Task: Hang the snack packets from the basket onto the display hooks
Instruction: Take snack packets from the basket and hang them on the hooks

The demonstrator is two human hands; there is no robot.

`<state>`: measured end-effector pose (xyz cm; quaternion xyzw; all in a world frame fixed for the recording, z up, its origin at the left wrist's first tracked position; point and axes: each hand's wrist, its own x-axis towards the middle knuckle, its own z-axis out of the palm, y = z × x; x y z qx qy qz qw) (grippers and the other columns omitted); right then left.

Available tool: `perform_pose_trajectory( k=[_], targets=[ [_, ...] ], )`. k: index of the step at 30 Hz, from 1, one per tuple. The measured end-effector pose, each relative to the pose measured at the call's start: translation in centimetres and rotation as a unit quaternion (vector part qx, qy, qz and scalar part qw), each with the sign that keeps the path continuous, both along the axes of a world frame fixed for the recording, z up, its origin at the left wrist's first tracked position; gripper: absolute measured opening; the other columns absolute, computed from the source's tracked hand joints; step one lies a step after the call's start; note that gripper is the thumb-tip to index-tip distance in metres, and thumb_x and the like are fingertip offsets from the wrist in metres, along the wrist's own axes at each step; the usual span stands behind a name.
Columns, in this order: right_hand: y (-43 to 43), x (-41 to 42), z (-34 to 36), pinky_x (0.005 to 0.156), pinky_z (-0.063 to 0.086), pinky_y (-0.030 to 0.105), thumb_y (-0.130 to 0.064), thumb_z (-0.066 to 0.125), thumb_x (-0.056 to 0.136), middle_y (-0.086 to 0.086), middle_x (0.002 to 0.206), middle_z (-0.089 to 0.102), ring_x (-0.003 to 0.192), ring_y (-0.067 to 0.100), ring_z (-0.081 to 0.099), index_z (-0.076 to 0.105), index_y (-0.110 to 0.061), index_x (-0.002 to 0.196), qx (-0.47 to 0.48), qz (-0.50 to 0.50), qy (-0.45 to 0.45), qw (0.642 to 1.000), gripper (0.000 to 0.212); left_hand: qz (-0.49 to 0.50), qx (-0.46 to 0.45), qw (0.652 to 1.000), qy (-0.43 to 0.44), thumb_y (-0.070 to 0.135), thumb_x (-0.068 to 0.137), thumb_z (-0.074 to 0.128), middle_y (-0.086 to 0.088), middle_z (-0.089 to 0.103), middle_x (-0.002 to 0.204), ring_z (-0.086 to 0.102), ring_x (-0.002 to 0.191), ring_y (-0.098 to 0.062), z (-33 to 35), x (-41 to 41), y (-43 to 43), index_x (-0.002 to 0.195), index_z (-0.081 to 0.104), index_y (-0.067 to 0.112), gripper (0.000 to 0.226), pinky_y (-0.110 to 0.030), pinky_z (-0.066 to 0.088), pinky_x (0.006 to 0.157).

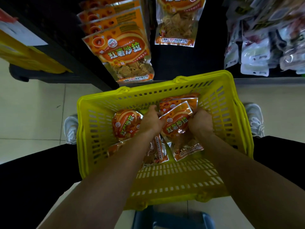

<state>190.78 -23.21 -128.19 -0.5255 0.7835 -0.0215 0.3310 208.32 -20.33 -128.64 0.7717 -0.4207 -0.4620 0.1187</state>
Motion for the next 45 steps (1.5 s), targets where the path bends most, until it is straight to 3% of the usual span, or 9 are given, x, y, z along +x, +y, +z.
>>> perform_pose_trajectory(
  k=[9, 13, 21, 26, 29, 34, 37, 41, 45],
  targets=[
    [-1.2, 0.0, 0.2, 0.104, 0.042, 0.054, -0.036, 0.075, 0.080, 0.013, 0.145, 0.035, 0.135, 0.039, 0.033, 0.038, -0.019, 0.140, -0.080, 0.187, 0.074, 0.976, 0.073, 0.002, 0.000, 1.000, -0.018, 0.031, 0.077, 0.084, 0.000, 0.063, 0.131, 0.062, 0.113, -0.025, -0.8, -0.8, -0.9, 0.132, 0.049, 0.024, 0.066, -0.039, 0.051, 0.093],
    [-0.9, -0.5, -0.2, 0.106, 0.038, 0.057, -0.048, 0.077, 0.076, 0.012, 0.143, 0.041, 0.139, 0.041, 0.031, 0.031, -0.020, 0.143, -0.035, 0.237, 0.108, 0.965, 0.086, -0.013, -0.019, 0.999, -0.030, 0.029, 0.081, 0.079, 0.002, 0.069, 0.118, 0.066, 0.103, -0.022, -1.0, -0.7, -0.7, 0.122, 0.054, 0.026, 0.048, -0.034, 0.052, 0.085],
    [-1.3, -1.3, 2.3, 0.078, 0.046, 0.033, -0.033, 0.071, 0.086, 0.002, 0.106, 0.063, 0.099, 0.024, 0.060, 0.060, -0.028, 0.096, -0.015, 0.237, -0.008, 0.971, 0.015, -0.082, -0.027, 0.996, -0.014, 0.032, 0.089, 0.072, 0.001, 0.071, 0.098, 0.067, 0.087, -0.020, 0.7, 0.2, 0.4, 0.106, 0.066, 0.025, 0.019, -0.032, 0.051, 0.073],
    [-2.2, -1.7, 7.2, 0.082, 0.050, 0.033, -0.028, 0.070, 0.089, -0.004, 0.103, 0.062, 0.101, 0.020, 0.062, 0.057, -0.036, 0.093, 0.090, 0.349, -0.031, 0.932, 0.016, -0.136, -0.012, 0.991, -0.006, 0.032, 0.084, 0.078, 0.005, 0.072, 0.089, 0.067, 0.082, -0.016, 4.5, 1.2, 1.5, 0.091, 0.069, 0.028, 0.012, -0.027, 0.050, 0.067],
    [-2.3, -1.8, 10.4, 0.086, 0.046, 0.032, -0.029, 0.071, 0.088, 0.000, 0.115, 0.064, 0.108, 0.022, 0.059, 0.065, -0.033, 0.104, 0.069, 0.412, -0.006, 0.908, 0.017, -0.158, -0.004, 0.987, -0.004, 0.028, 0.084, 0.079, 0.003, 0.073, 0.095, 0.068, 0.086, -0.016, 7.6, 1.7, 2.0, 0.100, 0.071, 0.026, 0.018, -0.036, 0.057, 0.080],
    [-2.6, -1.3, 18.0, 0.100, 0.045, 0.037, -0.029, 0.071, 0.089, 0.003, 0.129, 0.061, 0.121, 0.026, 0.054, 0.067, -0.027, 0.118, 0.018, 0.446, 0.010, 0.895, 0.030, -0.187, -0.074, 0.979, -0.032, 0.030, 0.081, 0.081, 0.011, 0.069, 0.097, 0.065, 0.083, -0.009, 15.2, 2.2, 2.6, 0.100, 0.067, 0.033, 0.024, -0.021, 0.049, 0.066],
    [-2.8, -1.1, 23.6, 0.089, 0.048, 0.037, -0.022, 0.069, 0.089, 0.002, 0.111, 0.065, 0.109, 0.024, 0.059, 0.069, -0.021, 0.103, -0.024, 0.460, 0.001, 0.888, 0.013, -0.225, -0.137, 0.963, -0.051, 0.031, 0.080, 0.081, 0.007, 0.070, 0.100, 0.066, 0.089, -0.013, 20.8, 2.6, 2.6, 0.106, 0.069, 0.028, 0.029, -0.032, 0.055, 0.080],
    [-2.5, -1.0, 31.2, 0.078, 0.047, 0.035, -0.017, 0.067, 0.090, -0.007, 0.091, 0.062, 0.093, 0.019, 0.060, 0.064, -0.023, 0.085, -0.083, 0.464, -0.023, 0.881, 0.009, -0.224, -0.229, 0.946, -0.056, 0.033, 0.078, 0.082, 0.021, 0.064, 0.096, 0.063, 0.093, -0.003, 28.3, 3.9, 3.2, 0.106, 0.061, 0.041, 0.036, -0.021, 0.049, 0.078],
    [-1.6, -1.4, 36.1, 0.065, 0.043, 0.025, -0.023, 0.070, 0.091, -0.011, 0.094, 0.062, 0.086, 0.011, 0.059, 0.065, -0.031, 0.095, -0.145, 0.423, -0.088, 0.890, 0.011, -0.205, -0.274, 0.939, -0.036, 0.033, 0.083, 0.078, 0.026, 0.063, 0.099, 0.061, 0.095, 0.003, 33.5, 5.1, 4.0, 0.108, 0.058, 0.047, 0.035, -0.018, 0.050, 0.077]
  ],
)
